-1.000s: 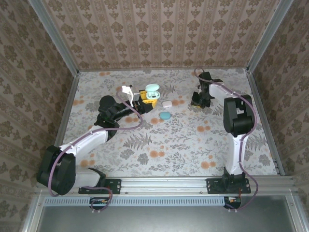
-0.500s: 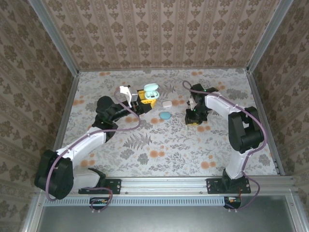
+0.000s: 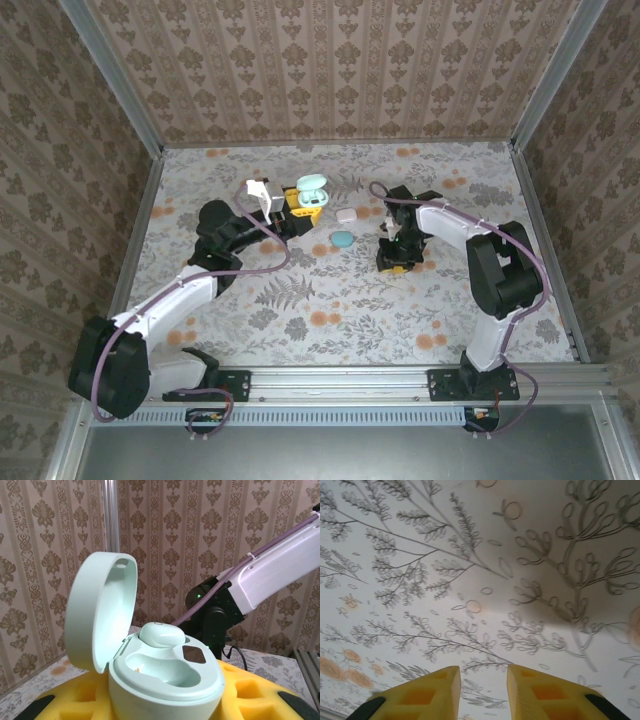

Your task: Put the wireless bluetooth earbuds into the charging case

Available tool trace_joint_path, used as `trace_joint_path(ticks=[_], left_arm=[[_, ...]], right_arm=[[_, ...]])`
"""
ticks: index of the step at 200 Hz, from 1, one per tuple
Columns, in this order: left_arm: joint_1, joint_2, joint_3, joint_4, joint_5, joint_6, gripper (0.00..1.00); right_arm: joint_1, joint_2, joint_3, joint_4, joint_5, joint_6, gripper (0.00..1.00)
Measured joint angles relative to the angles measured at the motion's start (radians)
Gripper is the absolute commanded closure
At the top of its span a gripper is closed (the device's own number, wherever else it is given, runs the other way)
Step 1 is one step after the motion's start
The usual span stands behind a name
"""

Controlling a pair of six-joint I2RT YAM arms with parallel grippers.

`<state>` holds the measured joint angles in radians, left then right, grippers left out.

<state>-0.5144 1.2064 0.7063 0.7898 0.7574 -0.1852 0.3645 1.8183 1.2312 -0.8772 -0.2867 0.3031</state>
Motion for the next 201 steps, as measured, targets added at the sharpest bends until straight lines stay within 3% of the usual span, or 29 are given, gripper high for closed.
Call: trace_joint_path(ticks=[88,150,201], left_arm=[[0.066,-0.087,-0.044,-0.059,-0.041,0.038,0.74],[0.145,-0.174,-0.078,-0.114,-0.048,0.05,0.74],[0.163,-0.197,-0.091,-0.123,-0.048,0.051,0.74]], right_arm=[[0.303,-0.205,-0.219,0.233,-0.044,0.314,0.6],[0.515,-0.127,-0.2,0.29,-0.031,0.426,0.54],[0.574,-0.086,-0.17,0.259,-0.017,0.404,0.55]])
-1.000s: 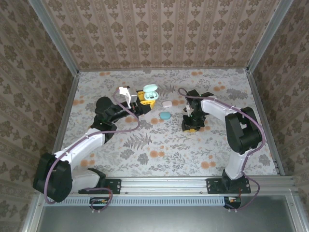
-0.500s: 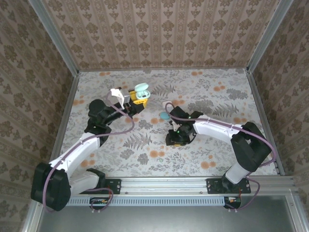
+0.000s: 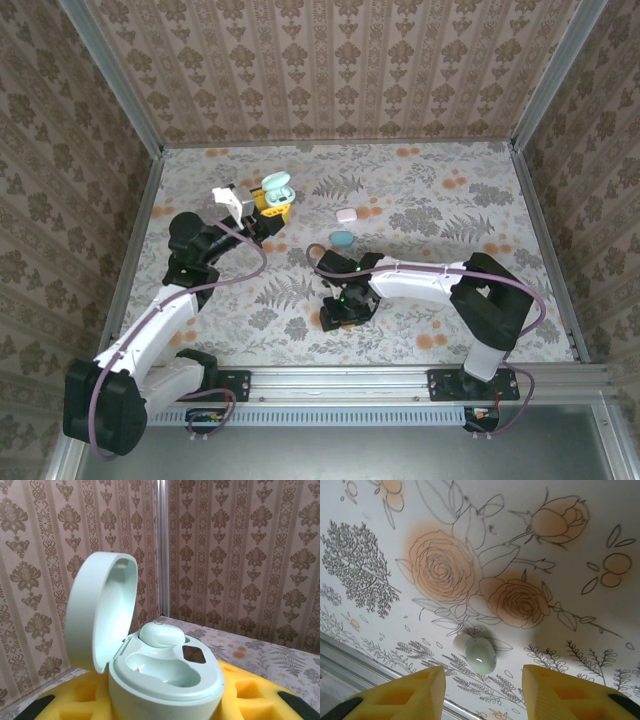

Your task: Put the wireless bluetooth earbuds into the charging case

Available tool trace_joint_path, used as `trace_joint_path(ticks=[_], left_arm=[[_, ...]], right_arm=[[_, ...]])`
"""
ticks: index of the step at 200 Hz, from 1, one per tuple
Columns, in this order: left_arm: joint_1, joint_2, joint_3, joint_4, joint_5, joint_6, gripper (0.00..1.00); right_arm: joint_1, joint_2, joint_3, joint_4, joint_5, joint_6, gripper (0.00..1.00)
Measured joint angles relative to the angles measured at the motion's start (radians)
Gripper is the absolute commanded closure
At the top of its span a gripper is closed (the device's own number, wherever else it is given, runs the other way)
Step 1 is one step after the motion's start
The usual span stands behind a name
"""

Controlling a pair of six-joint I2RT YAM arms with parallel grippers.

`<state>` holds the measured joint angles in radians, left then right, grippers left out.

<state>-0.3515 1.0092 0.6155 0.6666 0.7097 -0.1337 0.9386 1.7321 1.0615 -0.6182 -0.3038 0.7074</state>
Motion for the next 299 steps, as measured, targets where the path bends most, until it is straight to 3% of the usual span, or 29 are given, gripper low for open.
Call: trace_joint_path(ticks=[78,120,189,213,248,299], left_arm=[[0.004,-0.006,-0.001,-0.018,0.0,0.0,0.74],[0.007,-0.01,-0.002,-0.032,0.0,0.0,0.74],[0.013,-0.01,-0.011,-0.039,0.0,0.002,0.74],[0.013,-0.01,-0.011,-0.039,0.0,0.004,0.74],[0.013,-0.01,-0.012,-0.039,-0.003,0.008,0.74],[0.026,-0.018,-0.012,-0.047,-0.008,0.011,0.74]], right_arm=[[0.021,0.078,0.06,-0.047,-0.003,-0.054,0.62],[0.028,0.094,0.075,-0.074,0.001,-0.074,0.7],[0.02,0.096,0.139,-0.187,0.11,-0.158,0.77],[0.01,0.096,0.149,-0.218,0.141,-0.201,0.73],[0.002,0.091,0.153,-0.212,0.114,-0.211,0.6],[0.036,0.081,0.139,-0.163,0.064,-0.199,0.6]])
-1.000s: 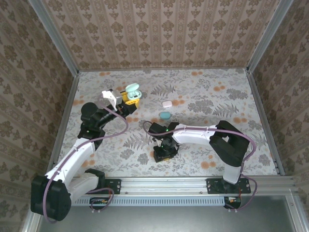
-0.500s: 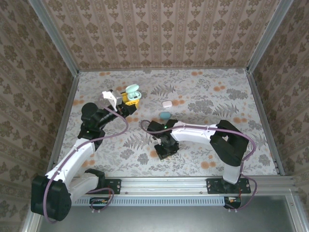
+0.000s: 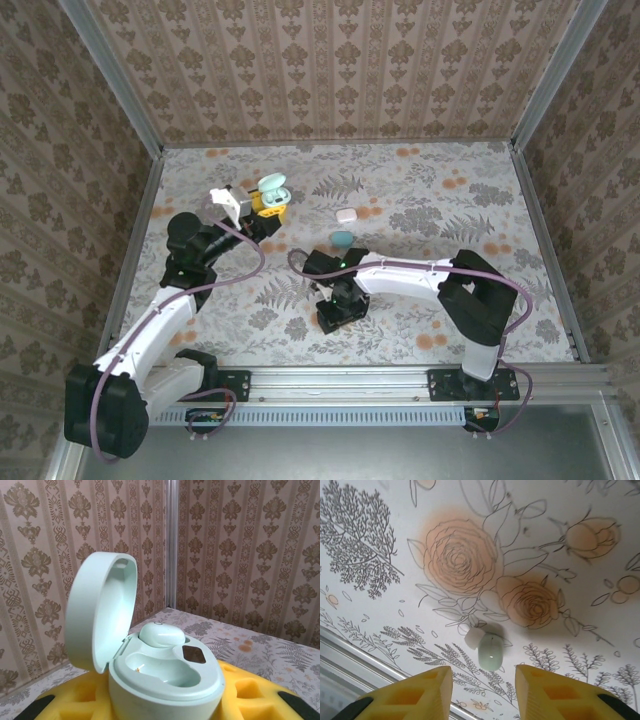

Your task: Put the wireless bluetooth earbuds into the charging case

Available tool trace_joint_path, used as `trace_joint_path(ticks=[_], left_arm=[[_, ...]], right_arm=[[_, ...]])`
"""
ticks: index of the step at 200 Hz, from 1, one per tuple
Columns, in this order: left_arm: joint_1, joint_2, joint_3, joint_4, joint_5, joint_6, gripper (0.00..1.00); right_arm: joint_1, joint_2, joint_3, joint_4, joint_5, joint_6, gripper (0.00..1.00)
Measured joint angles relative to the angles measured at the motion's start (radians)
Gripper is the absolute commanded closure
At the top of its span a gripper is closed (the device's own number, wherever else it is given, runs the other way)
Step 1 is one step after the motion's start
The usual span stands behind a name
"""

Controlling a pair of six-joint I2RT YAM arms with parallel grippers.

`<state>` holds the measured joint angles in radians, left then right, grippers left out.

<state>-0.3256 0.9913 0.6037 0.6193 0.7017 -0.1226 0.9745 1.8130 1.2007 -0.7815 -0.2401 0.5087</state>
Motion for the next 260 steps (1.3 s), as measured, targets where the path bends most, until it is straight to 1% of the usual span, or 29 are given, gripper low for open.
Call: trace_joint_path(ticks=[28,60,79,88,105,135,167,188,210,260], left_arm=[[0.0,-0.005,0.0,-0.002,0.0,0.004,0.74],[0.002,-0.005,0.0,-0.003,0.0,0.004,0.74],[0.007,-0.006,0.0,-0.003,0.0,0.004,0.74],[0.008,-0.007,0.0,-0.003,-0.001,0.004,0.74],[0.008,-0.011,0.0,-0.003,-0.001,0.004,0.74],[0.008,-0.017,0.0,-0.003,-0.002,0.005,0.74],[0.012,-0.019,0.0,-0.004,-0.003,0.008,0.74],[0.02,-0.024,0.0,-0.006,-0.003,0.011,0.74],[0.021,-0.03,0.0,-0.007,-0.003,0.012,0.74],[0.027,-0.032,0.0,-0.015,-0.003,0.015,0.74]], right_arm=[[0.006,0.008,-0.002,-0.001,0.0,-0.001,0.6],[0.011,0.043,-0.002,-0.004,0.0,-0.005,0.64],[0.012,0.063,-0.002,-0.005,0.001,-0.008,0.67],[0.012,0.068,-0.002,-0.005,0.002,-0.009,0.71],[0.013,0.068,0.0,-0.01,0.01,-0.016,0.76],[0.013,0.068,0.022,-0.048,0.069,-0.073,0.78],[-0.008,0.068,0.077,-0.117,0.161,-0.197,0.8],[-0.05,0.068,0.089,-0.145,0.212,-0.293,0.8],[-0.089,0.068,0.091,-0.154,0.259,-0.43,0.79],[-0.139,0.104,0.113,-0.157,0.296,-0.727,0.78]])
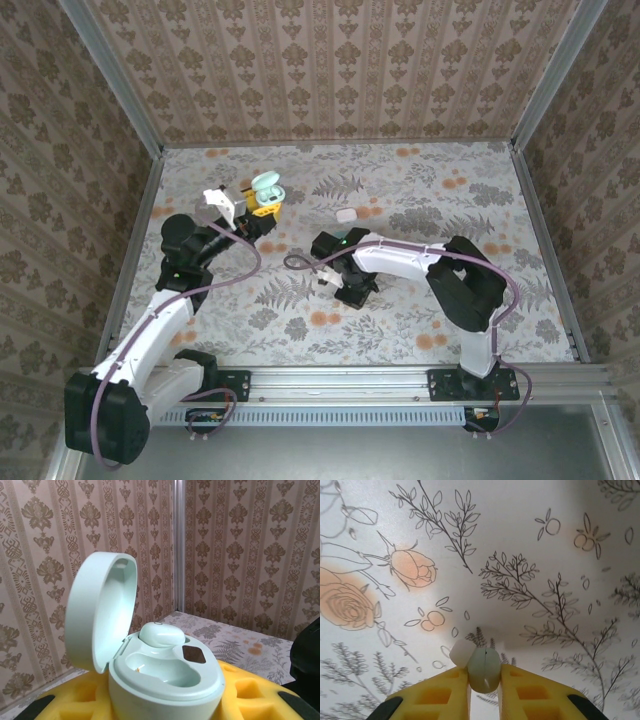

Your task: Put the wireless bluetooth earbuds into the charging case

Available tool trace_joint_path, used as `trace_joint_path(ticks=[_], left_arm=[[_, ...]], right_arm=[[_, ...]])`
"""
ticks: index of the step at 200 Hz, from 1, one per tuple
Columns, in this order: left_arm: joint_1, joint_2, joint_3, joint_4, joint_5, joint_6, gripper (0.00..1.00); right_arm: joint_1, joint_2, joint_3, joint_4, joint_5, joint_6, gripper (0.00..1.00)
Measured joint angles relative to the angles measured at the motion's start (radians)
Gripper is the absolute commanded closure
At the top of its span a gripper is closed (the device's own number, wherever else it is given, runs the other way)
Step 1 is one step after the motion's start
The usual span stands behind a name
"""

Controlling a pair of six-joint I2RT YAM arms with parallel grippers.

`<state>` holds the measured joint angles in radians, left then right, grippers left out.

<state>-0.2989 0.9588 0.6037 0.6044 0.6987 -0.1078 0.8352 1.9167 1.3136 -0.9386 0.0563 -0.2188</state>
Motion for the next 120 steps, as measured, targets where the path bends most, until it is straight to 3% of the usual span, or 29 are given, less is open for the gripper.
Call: trace_joint_path(ticks=[69,95,120], left_arm=[[0.012,0.0,0.0,-0.017,0.002,0.001,0.74],[0.015,0.001,0.0,-0.018,0.005,0.001,0.74],[0.019,0.001,0.0,-0.018,0.011,0.002,0.74]], right_arm=[[-0.041,0.012,-0.002,0.047,0.021,-0.172,0.67],[-0.041,0.005,-0.01,0.052,0.031,-0.141,0.6],[-0.041,-0.075,-0.04,0.072,0.023,-0.018,0.56]])
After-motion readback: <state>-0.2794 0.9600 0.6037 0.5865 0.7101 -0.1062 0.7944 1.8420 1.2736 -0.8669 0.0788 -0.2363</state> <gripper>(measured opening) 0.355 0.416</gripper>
